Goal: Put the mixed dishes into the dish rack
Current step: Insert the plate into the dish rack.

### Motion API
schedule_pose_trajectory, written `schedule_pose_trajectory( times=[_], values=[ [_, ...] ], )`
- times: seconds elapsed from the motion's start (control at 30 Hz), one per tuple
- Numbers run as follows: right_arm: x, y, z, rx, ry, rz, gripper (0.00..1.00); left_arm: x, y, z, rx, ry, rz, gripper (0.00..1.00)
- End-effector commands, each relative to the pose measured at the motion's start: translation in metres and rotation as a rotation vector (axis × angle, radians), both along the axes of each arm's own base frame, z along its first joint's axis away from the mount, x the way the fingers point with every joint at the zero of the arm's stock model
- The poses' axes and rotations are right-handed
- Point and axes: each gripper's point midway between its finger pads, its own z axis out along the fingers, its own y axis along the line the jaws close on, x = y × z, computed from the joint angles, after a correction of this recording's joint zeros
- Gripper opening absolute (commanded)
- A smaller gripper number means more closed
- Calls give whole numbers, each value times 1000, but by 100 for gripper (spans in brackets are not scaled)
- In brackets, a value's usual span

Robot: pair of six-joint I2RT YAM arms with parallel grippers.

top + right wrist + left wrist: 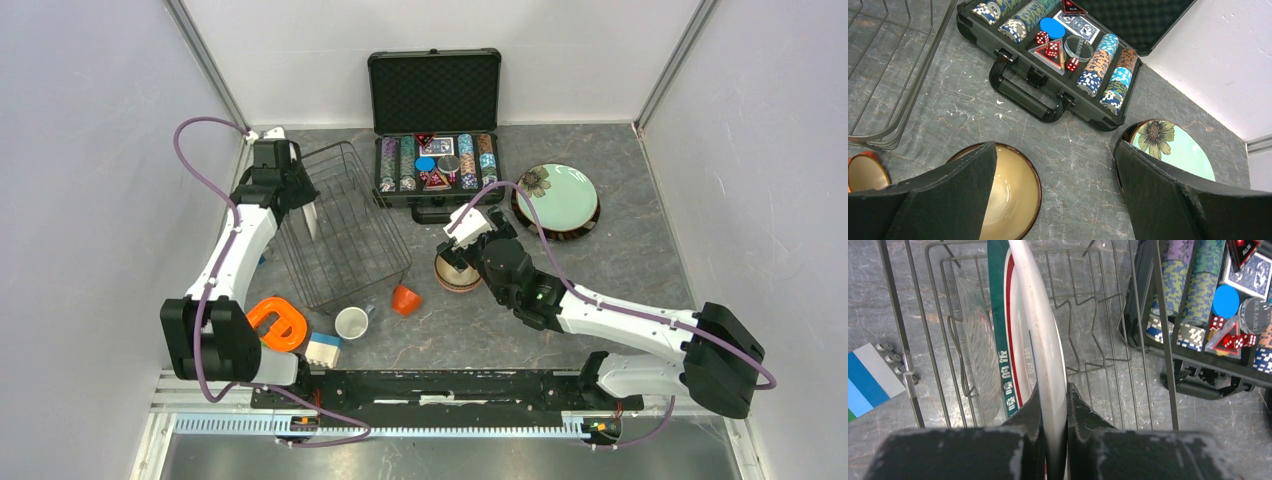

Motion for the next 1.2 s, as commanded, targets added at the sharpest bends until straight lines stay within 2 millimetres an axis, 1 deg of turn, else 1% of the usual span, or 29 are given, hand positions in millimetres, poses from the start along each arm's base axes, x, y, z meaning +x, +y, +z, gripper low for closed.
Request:
schedule_pose_trajectory(
  times=[0.0, 0.07, 0.13, 0.27, 0.33, 0.43, 0.53, 0.6, 0.77, 1.0, 1.17],
  values=[
    [1, 1, 22, 73, -24, -7, 93, 13, -1, 10, -15, -84, -28, 2],
    [1, 0, 21, 73, -23, -8, 93, 11, -1, 6, -18, -77, -28, 3],
    [1, 0, 21, 72, -22, -8, 93, 9, 0, 5, -15, -80, -23, 6],
    [0, 2, 22, 78, -20, -3, 93, 6, 4, 4, -9, -79, -11, 8],
    [0, 2, 23, 81, -21, -1, 93, 5, 6, 4, -8, -77, -5, 20],
    [0, 2, 22, 80, -19, -1, 93, 4, 9, 5, -13, -81, 14, 29],
    [0, 2, 21, 81, -17, -2, 93, 3, 8, 9, -22, -96, 15, 31],
    [0, 2, 21, 82, -15, -2, 93, 2, 9, 11, -23, -100, 16, 34],
    [0, 1, 22, 83, -15, -4, 93, 0, 9, 15, -26, -106, 15, 35],
    [0, 0, 22, 84, -17, -8, 93, -3, 6, 28, -35, -128, 0, 42],
    [-1, -1, 21, 87, -16, -10, 93, -7, 10, 44, -8, -144, 5, 58]
  ],
)
